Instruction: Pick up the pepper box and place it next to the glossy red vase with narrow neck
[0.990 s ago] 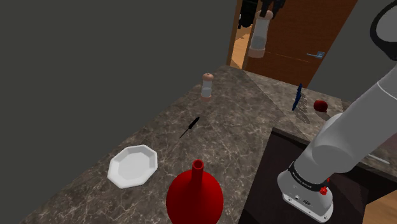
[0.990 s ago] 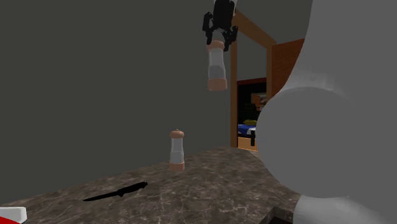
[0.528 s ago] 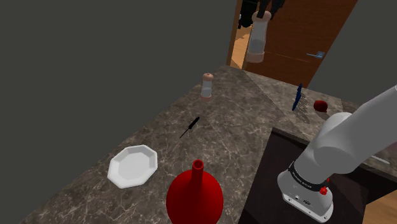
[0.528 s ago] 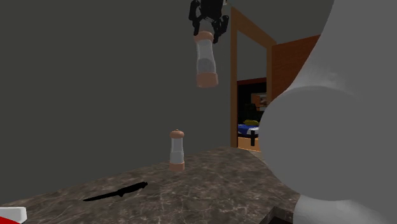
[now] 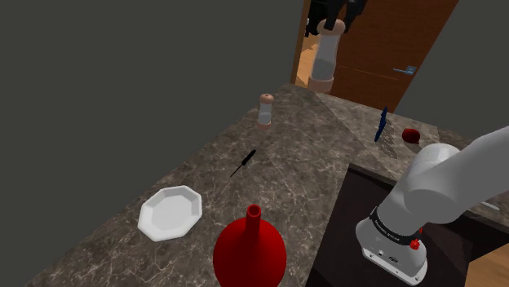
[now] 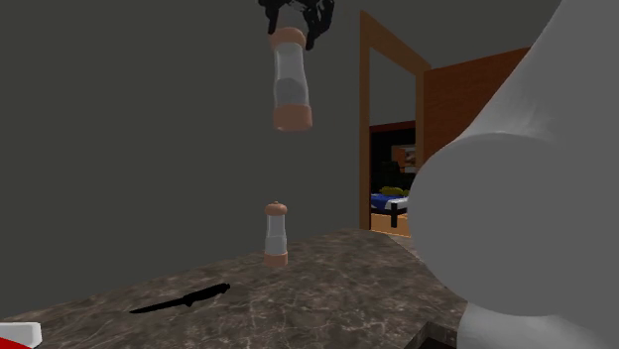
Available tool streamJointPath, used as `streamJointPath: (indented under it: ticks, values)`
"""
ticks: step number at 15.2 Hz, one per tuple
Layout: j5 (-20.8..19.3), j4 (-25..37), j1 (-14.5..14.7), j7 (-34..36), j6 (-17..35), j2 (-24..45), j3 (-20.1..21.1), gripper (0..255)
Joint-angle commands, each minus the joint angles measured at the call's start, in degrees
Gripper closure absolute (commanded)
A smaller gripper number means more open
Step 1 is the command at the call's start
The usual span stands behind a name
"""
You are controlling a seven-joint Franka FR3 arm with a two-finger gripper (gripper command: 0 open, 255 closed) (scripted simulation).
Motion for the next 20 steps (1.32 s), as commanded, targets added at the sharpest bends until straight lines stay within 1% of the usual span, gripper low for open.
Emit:
streamJointPath:
  ticks: [1,5,10,15,20]
  values:
    - [0.8,-1.5,0.5,2.9,0.4,-1.4,2.3,255]
    - [2.7,-3.7,1.6,8.7,1.0,-4.0,6.8,255]
    - [5.4,-5.0,2.9,15.8,1.7,-5.8,12.6,255]
    - [8.1,-4.7,4.1,23.0,2.7,-6.2,18.6,255]
    - [10.3,-2.9,5.0,30.4,3.8,-5.0,24.9,255]
